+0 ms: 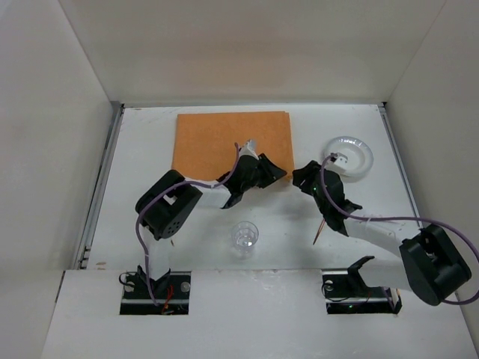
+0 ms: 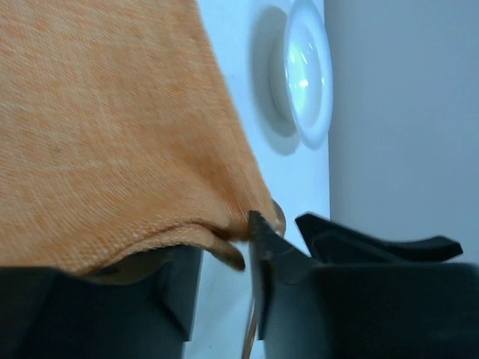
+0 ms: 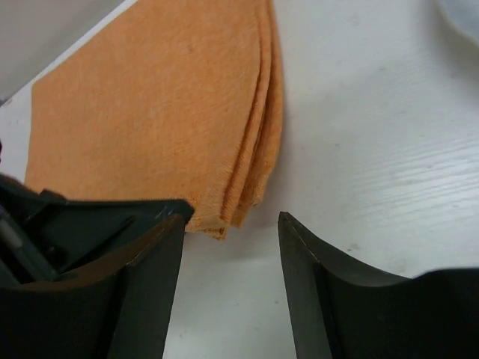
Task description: Set the dinner table for one person
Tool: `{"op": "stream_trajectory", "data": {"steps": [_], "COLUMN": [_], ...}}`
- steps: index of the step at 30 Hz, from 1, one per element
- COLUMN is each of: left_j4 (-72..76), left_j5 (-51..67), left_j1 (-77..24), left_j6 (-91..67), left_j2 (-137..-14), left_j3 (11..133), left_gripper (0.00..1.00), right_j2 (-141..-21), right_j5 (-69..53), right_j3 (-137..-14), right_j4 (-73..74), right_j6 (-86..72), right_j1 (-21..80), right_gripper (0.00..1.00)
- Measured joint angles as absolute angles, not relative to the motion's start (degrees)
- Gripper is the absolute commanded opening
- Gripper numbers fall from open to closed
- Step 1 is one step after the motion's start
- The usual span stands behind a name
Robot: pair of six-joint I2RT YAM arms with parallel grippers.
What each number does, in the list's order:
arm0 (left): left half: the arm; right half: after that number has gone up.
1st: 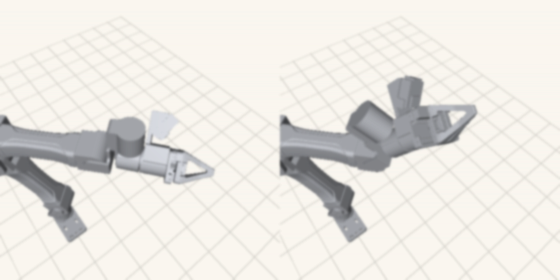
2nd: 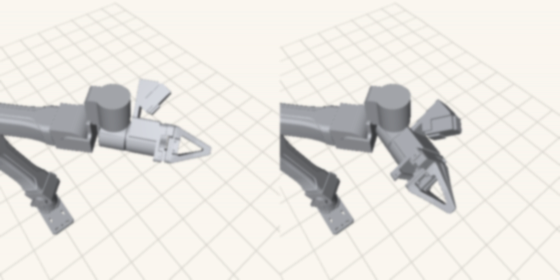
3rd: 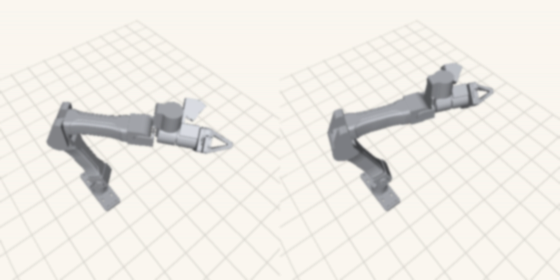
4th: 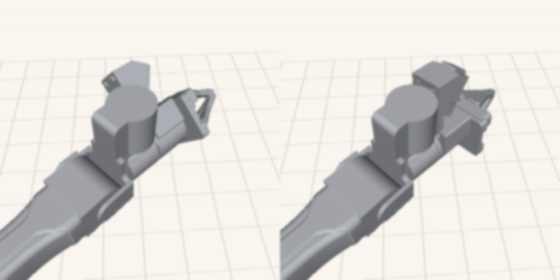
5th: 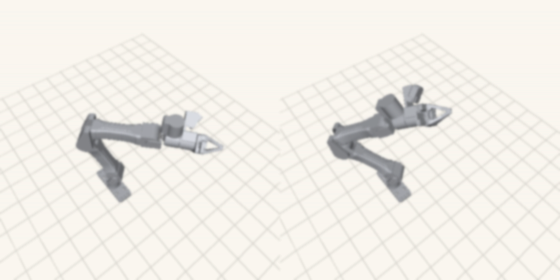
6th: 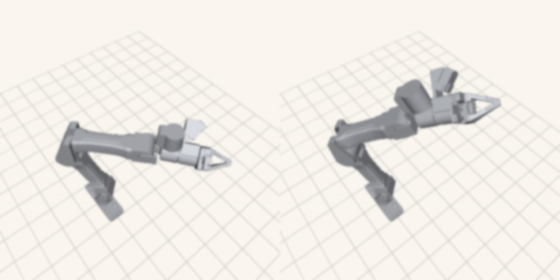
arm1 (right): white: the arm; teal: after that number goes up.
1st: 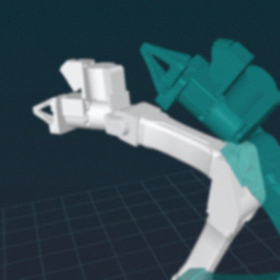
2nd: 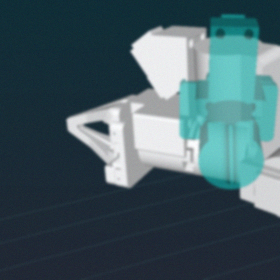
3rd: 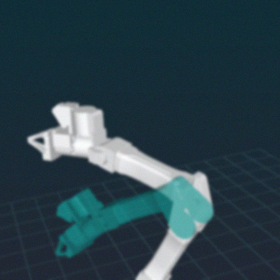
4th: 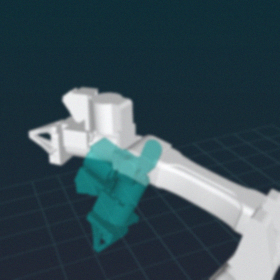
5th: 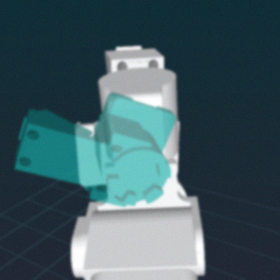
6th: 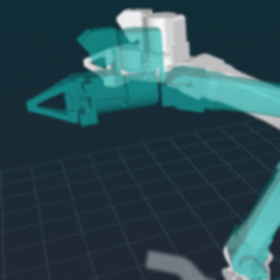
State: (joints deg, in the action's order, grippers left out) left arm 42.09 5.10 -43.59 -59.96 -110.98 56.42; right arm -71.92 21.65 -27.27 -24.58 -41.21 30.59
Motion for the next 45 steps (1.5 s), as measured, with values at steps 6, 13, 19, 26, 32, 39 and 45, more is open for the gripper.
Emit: {"op": "stream_trajectory", "data": {"steps": [6, 13, 19, 26, 32, 39, 45], "left_j4": [43.5, 42.7, 39.0, 24.3, 15.7, 13.5, 16.5], "left_j5": [2.6, -1.1, -5.1, -12.8, -16.8, -17.0, -15.9], "left_j1": [-45.3, -40.8, -34.3, -25.0, -18.7, -15.1, -11.7], "left_j6": [-62.5, -62.7, -62.2, -60.6, -59.6, -59.1, -59.5], "left_j2": [-109.1, -98.5, -88.9, -77.1, -72.3, -73.8, -76.4], "left_j3": [53.3, 46.4, 38.3, 28.2, 26.0, 25.1, 24.8], "left_gripper": [0.42, 0.43, 0.42, 0.44, 0.45, 0.45, 0.39], "right_j2": [-67.1, -69.6, -74.9, -82.4, -86.7, -88.5, -91.1], "right_j5": [24.4, 23.3, 21.1, 18.5, 15.1, 11.5, 8.7], "right_j3": [-25.1, -25.2, -28.0, -31.1, -32.2, -32.4, -33.6], "right_j4": [-24.0, -23.8, -22.6, -20.7, -19.3, -20.2, -20.9], "right_j6": [-42.4, -42.3, -42.3, -43.2, -45.9, -48.8, -50.3], "right_j1": [28.1, 28.2, 28.9, 28.8, 27.3, 24.9, 24.7], "right_gripper": [0.55, 0.3, 0.6, 0.75, 0.68, 0.49, 0.21]}}
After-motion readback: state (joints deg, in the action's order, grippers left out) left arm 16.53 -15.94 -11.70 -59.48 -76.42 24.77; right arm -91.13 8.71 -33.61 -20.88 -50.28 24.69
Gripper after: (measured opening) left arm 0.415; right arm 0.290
